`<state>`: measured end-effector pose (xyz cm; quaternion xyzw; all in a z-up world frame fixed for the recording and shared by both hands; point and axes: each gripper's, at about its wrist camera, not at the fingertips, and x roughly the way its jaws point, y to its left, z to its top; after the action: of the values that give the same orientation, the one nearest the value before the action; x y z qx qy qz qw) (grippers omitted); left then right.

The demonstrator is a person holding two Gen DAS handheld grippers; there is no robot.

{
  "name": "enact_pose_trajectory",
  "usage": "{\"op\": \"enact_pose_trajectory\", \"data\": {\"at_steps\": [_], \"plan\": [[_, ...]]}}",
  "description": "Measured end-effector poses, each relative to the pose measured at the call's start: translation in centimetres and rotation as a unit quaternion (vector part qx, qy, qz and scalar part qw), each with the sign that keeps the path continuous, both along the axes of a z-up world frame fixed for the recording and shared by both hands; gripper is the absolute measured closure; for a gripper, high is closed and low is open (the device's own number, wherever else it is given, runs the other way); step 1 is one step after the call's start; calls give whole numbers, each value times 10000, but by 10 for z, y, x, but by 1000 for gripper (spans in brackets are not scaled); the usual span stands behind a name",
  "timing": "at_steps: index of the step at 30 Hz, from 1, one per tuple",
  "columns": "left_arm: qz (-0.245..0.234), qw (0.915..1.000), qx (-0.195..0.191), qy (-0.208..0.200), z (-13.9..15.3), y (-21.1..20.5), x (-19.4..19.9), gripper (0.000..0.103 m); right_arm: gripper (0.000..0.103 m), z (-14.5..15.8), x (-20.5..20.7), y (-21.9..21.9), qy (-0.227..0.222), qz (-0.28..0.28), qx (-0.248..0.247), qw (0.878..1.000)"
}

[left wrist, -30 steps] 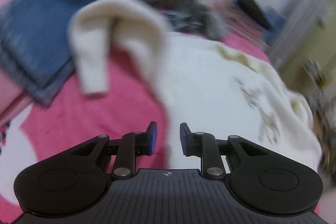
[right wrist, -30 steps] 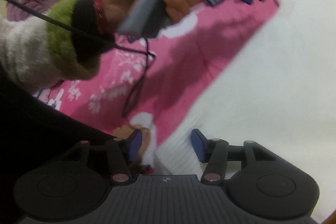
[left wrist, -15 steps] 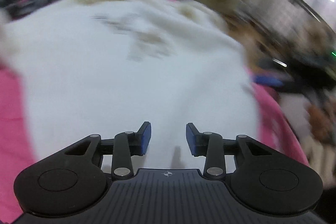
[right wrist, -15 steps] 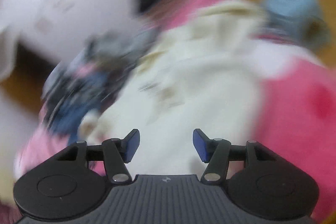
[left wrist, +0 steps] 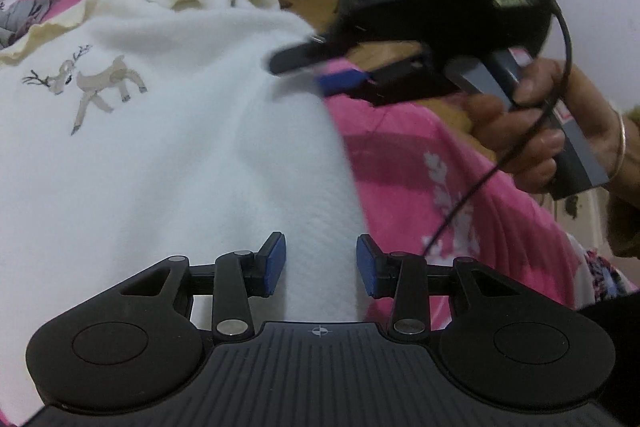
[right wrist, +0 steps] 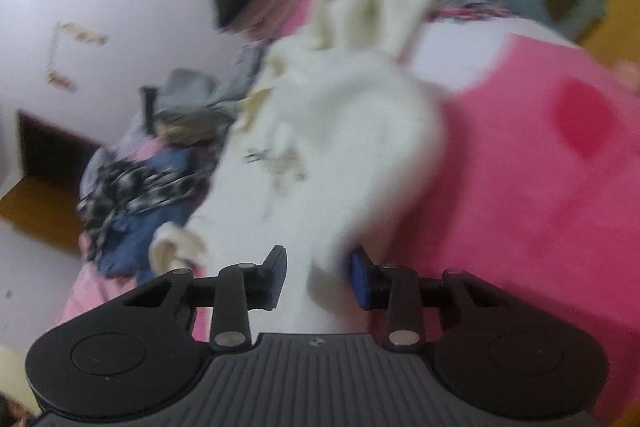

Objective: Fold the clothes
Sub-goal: 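Fold the sweater side inward and release it with both tools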

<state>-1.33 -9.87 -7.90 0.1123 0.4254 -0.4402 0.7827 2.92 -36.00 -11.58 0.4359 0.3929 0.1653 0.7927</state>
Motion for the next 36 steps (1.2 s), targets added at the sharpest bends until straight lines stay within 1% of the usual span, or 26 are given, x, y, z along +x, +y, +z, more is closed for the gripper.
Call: {"op": "enact_pose_trajectory", "data": {"at_steps": [3,5,7,9,11,12,14,15,17,19,20,23,25,27,29,33,34,36], "plan": [[232,9995,168,-93,-1,-5,4,63,67,10,31,23,-121,442,48,9989],[465,9986,236,-40,-3,-1,10,63,67,13,54,42,-139,787,-7,9968],[703,9973,178,91,-6,9,17,63,66,13,76,62,-130,1138,-85,9934],[939,9953,120,222,-8,19,23,64,65,15,96,81,-119,1428,-302,9892],[1175,9924,62,353,-11,30,29,66,55,11,114,98,-18,1685,-492,9845],[1293,9907,32,418,-13,35,33,66,54,7,122,103,113,1737,-562,9831],[1528,9867,-26,549,-15,45,39,66,54,5,127,102,267,1727,-473,9835],[1645,9845,-55,614,-17,50,42,66,54,8,125,98,256,1675,-324,9850],[1878,9793,-113,744,-20,60,49,65,53,17,113,81,94,1490,116,9887],[2011,9756,-177,861,-23,67,54,65,52,26,92,51,-49,1109,424,9929],[2043,9743,-216,921,-24,69,55,65,49,24,82,39,-6,891,483,9949],[2199,9669,-435,1222,-29,77,62,65,49,16,51,3,193,221,606,9977],[2356,9589,-610,1461,-33,85,66,66,48,3,37,-6,504,3,535,9973],[2441,9549,-683,1549,-34,89,65,67,48,-11,26,-8,804,-83,449,9957],[2515,9517,-725,1605,-34,91,64,68,49,-22,21,-2,935,-12,408,9948],[2622,9487,-704,1623,-33,93,65,69,51,-26,15,25,974,435,370,9936],[2647,9479,-699,1626,-33,94,64,69,53,-23,13,31,932,531,232,9940],[2683,9471,-683,1620,-35,91,66,69,59,-18,10,41,846,690,-68,9940]]}}
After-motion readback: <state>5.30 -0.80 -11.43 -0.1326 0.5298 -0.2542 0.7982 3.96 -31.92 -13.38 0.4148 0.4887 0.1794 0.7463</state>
